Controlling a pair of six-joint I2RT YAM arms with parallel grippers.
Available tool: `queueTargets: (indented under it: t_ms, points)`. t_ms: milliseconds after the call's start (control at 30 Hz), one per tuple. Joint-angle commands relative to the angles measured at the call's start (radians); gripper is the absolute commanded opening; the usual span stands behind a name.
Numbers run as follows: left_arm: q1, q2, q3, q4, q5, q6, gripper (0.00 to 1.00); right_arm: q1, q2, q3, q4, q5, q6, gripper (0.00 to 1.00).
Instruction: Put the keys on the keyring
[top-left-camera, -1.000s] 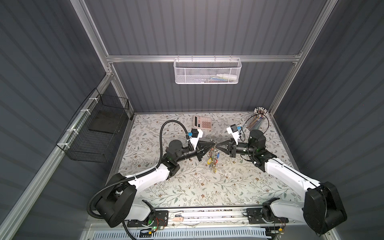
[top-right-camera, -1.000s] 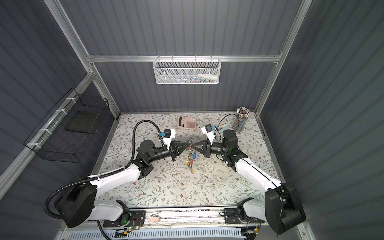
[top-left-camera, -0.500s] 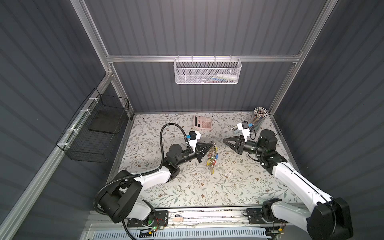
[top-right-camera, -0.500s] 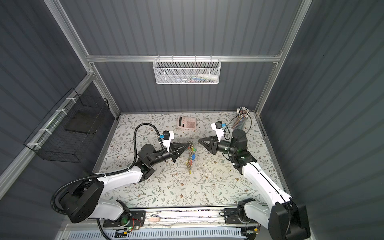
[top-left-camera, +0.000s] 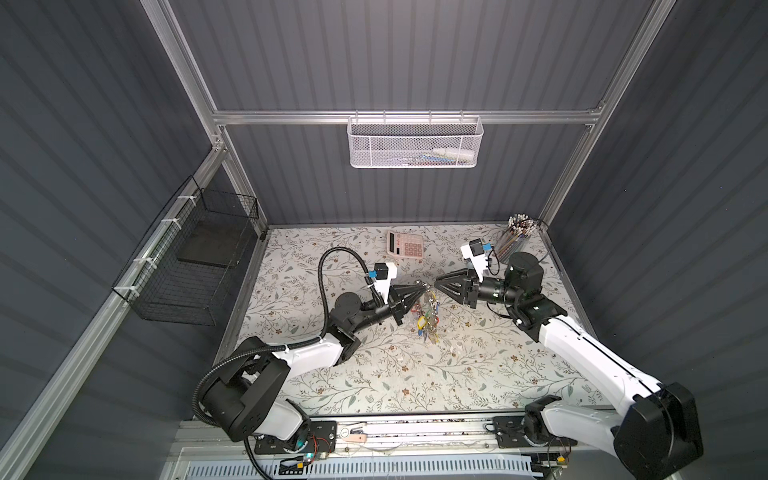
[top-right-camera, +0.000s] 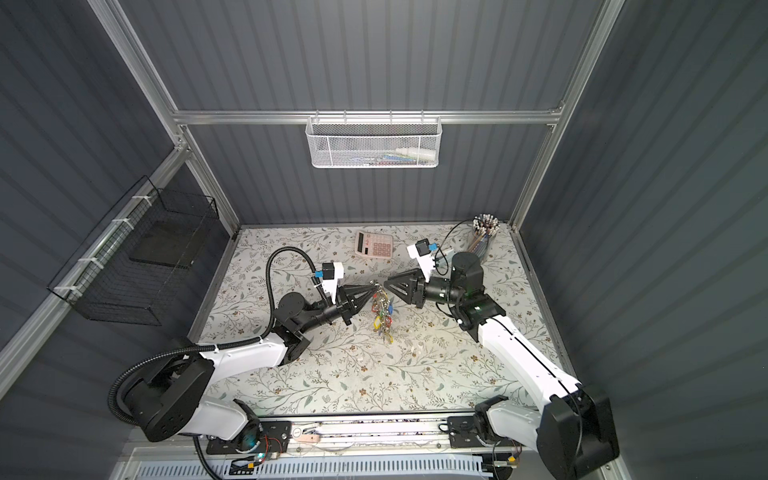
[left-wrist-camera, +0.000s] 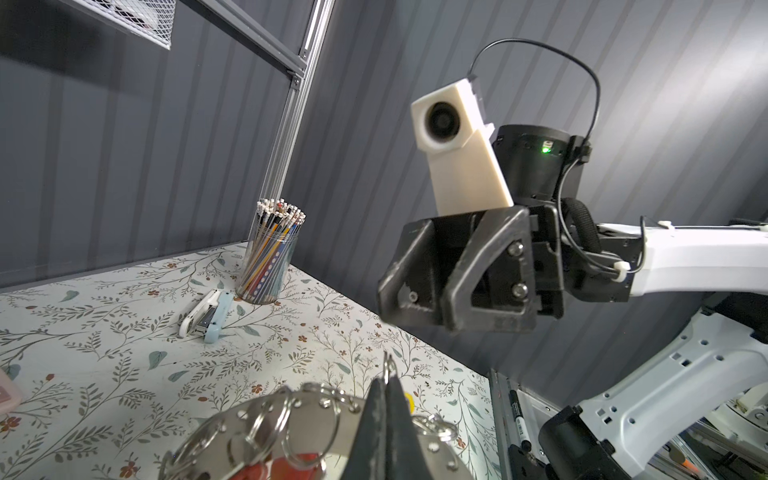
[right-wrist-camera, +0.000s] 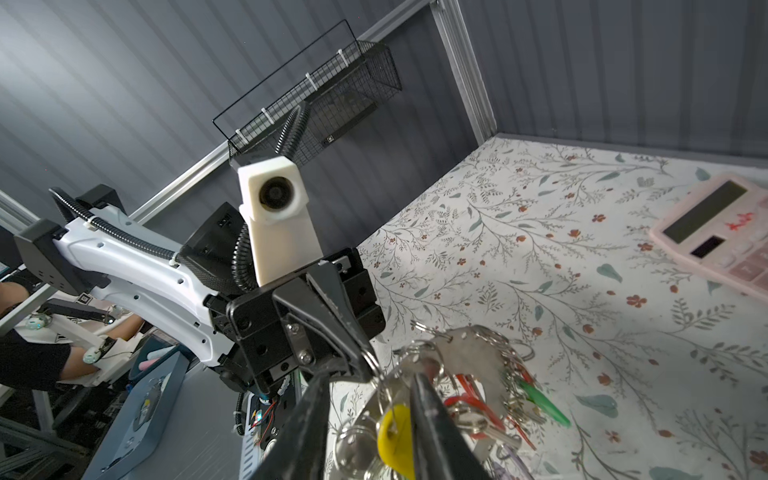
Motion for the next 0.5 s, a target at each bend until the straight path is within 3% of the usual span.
queueTargets:
  t_ms: [0,467]
  points:
    - [-0.007,0.003,0.005,0.127,0.015,-0.022,0.00,0.011,0.019,0.009,0.044,-0.035,0.008,0.35]
    - [-0.006,-0.001,0.007,0.135,0.003,-0.025,0.00,0.021,0.050,-0.048,0.128,-0.069,0.047,0.24]
